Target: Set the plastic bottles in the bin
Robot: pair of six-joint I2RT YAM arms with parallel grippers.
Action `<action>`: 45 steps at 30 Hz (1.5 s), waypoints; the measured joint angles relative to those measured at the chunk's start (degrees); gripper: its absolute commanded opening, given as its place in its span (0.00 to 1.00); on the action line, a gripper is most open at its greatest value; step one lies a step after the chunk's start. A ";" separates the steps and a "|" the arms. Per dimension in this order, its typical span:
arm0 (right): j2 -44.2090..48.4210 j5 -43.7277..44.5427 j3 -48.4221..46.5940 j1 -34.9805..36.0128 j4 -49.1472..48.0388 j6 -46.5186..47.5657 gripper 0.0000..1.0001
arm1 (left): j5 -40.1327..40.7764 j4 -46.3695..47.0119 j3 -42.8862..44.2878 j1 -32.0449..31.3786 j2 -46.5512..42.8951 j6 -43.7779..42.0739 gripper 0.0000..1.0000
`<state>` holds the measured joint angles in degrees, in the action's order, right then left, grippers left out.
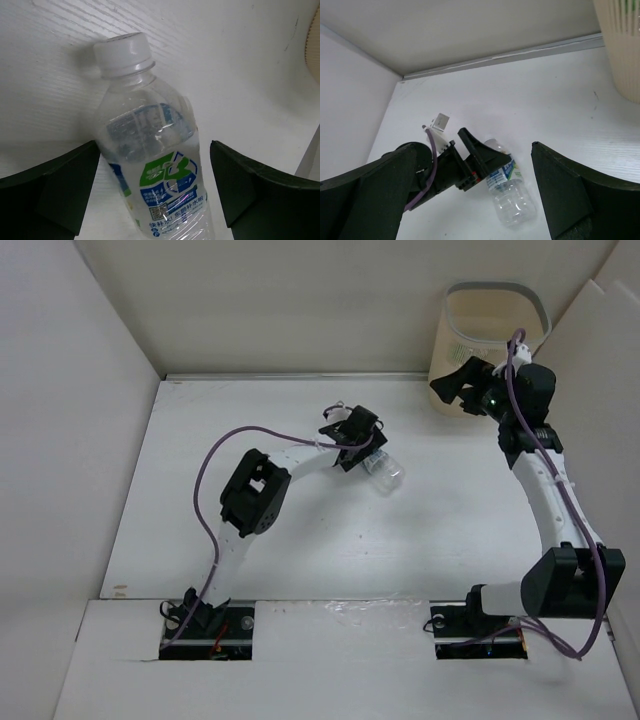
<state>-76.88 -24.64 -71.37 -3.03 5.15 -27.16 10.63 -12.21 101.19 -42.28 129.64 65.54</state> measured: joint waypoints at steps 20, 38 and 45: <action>7.45 -10.14 20.59 8.35 -7.32 9.44 1.00 | -3.26 5.51 -11.17 4.57 -15.98 -13.75 0.00; -3.08 -11.58 19.43 24.26 -23.30 7.41 0.91 | -15.74 16.22 -17.62 4.90 -32.54 -21.88 0.00; -7.56 -10.34 16.90 23.67 -23.85 2.51 0.00 | -16.28 18.86 -19.45 5.05 -33.07 -25.07 0.53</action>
<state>-84.44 -34.98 -54.48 20.64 -18.70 -24.64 -5.65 6.66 81.73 -37.23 96.57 40.47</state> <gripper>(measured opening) 0.471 0.469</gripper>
